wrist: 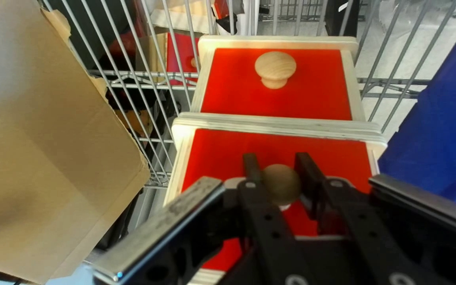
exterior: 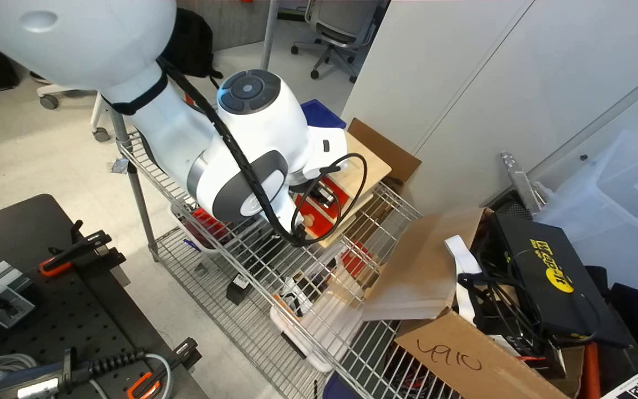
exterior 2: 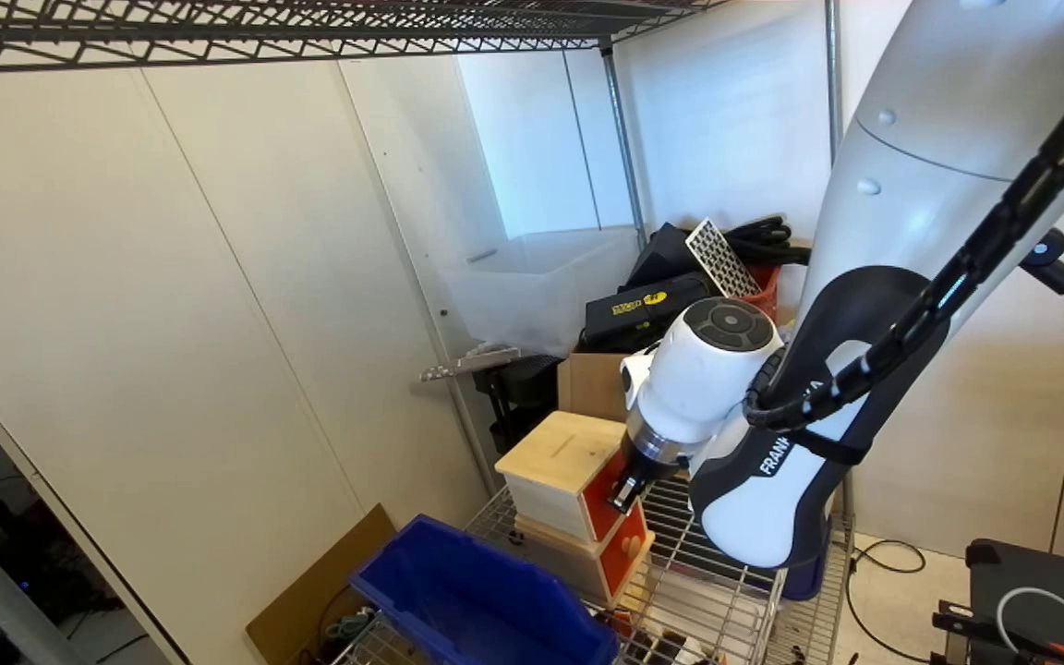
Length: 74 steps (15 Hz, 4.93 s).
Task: Open the chest drawer
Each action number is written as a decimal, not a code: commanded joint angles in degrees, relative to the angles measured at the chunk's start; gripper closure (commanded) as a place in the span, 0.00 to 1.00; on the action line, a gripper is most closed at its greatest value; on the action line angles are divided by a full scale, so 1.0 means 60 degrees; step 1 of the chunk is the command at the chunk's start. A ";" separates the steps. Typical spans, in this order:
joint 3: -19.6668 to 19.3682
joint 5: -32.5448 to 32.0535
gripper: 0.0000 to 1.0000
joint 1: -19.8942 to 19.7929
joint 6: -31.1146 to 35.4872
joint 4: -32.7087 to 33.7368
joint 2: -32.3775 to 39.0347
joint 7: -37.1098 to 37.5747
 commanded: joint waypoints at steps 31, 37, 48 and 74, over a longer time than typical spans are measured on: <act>0.0064 0.0127 0.93 0.0001 0.0093 -0.0890 -0.0788 -0.0413; 0.0159 0.0067 0.93 -0.0055 0.0162 -0.1043 -0.0882 -0.0488; 0.0269 0.0029 0.93 -0.0102 0.0176 -0.1420 -0.1134 -0.0684; 0.0052 0.0146 0.93 -0.0099 0.0300 -0.1401 -0.1131 -0.0604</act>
